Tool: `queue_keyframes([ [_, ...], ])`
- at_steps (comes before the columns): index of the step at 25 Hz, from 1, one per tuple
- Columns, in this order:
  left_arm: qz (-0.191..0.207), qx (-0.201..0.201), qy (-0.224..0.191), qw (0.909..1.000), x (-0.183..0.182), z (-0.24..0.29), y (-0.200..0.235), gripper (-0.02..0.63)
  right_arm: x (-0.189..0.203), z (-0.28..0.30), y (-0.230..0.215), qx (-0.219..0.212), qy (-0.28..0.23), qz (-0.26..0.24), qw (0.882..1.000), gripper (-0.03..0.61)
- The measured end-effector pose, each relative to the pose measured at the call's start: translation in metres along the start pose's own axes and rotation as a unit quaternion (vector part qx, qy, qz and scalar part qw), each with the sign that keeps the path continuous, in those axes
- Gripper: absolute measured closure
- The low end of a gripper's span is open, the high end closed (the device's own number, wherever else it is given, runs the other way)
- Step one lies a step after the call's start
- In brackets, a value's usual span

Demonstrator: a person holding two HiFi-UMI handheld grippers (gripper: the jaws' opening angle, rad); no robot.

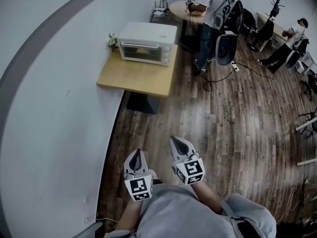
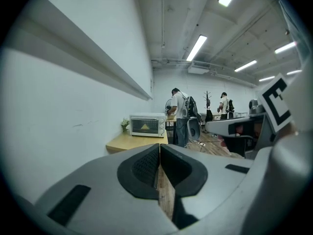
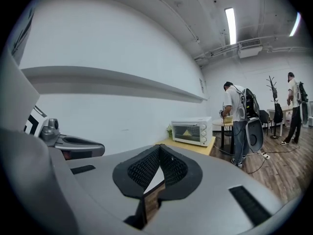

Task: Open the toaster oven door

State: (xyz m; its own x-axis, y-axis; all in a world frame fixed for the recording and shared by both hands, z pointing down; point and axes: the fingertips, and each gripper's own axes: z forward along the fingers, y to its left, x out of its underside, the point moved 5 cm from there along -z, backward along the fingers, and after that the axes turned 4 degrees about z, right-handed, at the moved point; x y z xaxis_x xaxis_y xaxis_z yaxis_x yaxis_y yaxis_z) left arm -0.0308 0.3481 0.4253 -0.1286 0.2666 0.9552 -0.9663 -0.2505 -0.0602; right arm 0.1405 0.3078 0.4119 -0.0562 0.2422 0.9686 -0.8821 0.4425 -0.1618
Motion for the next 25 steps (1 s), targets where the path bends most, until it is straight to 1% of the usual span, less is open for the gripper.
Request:
queue_keyframes([
  [4,-0.002,0.001,-0.002,1.0,-0.007,0.022,0.038,0.609,-0.009,0.038,0.009,0.014,-0.009,-0.001,1.0,0.578],
  [7,-0.004,-0.001,-0.001,1.0,-0.007,0.035,0.059,0.609,-0.012,0.058,0.013,0.031,-0.016,0.002,0.999,0.58],
  [11,-0.009,-0.004,0.002,0.9999,-0.007,0.053,0.083,0.609,-0.016,0.081,0.015,0.039,-0.014,-0.002,0.999,0.578],
  [16,-0.012,-0.002,0.007,0.9999,-0.012,0.081,0.095,0.609,-0.016,0.109,-0.001,0.052,-0.007,0.008,0.999,0.578],
  [19,-0.011,-0.002,0.011,0.9999,-0.011,0.107,0.109,0.609,-0.018,0.141,-0.006,0.048,-0.008,0.006,0.999,0.578],
  [25,-0.009,-0.007,0.004,0.9999,-0.031,0.172,0.132,0.609,-0.041,0.209,-0.031,0.039,-0.022,0.0,0.999,0.578],
])
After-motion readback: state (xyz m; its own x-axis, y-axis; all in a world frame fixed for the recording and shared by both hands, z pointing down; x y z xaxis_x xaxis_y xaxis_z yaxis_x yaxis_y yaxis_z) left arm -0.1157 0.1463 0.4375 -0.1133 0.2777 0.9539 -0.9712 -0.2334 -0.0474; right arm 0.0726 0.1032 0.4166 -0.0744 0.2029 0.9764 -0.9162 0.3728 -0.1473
